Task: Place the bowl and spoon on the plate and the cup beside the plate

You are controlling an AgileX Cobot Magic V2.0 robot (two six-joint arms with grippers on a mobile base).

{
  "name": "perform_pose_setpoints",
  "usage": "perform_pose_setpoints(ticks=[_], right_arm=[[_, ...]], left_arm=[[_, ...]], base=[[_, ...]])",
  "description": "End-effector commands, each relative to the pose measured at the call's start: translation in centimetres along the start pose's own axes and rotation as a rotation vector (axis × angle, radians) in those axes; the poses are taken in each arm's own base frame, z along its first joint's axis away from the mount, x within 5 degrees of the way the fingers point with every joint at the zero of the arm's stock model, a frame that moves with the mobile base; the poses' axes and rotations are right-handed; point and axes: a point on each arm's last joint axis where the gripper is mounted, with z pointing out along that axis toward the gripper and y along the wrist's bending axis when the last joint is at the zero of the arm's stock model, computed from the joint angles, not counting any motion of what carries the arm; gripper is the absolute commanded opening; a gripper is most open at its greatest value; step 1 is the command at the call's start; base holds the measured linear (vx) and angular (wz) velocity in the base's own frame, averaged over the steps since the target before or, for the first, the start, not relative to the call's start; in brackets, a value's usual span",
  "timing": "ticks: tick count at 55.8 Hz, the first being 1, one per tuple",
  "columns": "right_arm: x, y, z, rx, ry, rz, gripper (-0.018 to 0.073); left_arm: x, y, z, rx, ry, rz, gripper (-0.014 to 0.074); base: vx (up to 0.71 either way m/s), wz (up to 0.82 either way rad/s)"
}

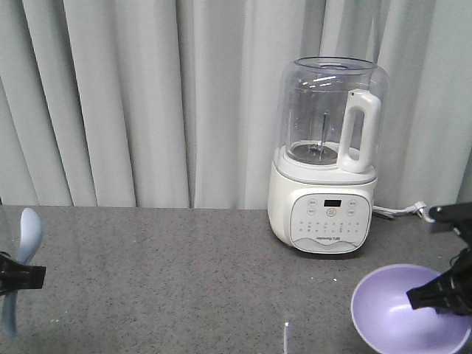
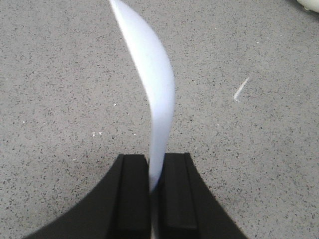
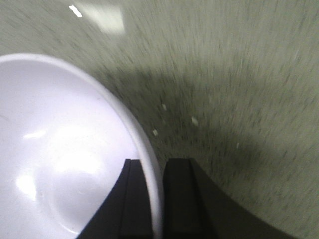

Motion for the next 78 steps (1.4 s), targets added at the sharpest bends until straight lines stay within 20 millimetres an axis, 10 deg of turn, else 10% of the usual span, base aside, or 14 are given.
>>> perform_pose_setpoints(ticks=[1,13,38,78], right_arm=[[-1.2,0.5,-6.1,-0.024,-0.291,-0.041,-0.0010],[2.3,1.8,-12.0,-0.078,-0.715,-0.006,-0.0008],[14.0,3.1,-12.9,-0.026,-0.965,-0.012,-0.0009],[15.0,2.8,-13.2,0.025,-1.045,0.025,-0.0009]], left_arm=[[-1.3,-0.5,-1.8,0.013,-0.120,0.009,-0.0006],[0.1,-0.7,-4.2,0.006,-0.211,0.021,-0.0006],[10.2,-0.9,-12.0,-0.007,-0.597,0.066,-0.0003],[12.9,-0.7,-13.7,-0.048,-0.680,0.129,-0.0003]], base=[[0.00,0.00],[0.00,0.00],[0.00,0.00],[0.00,0.00]])
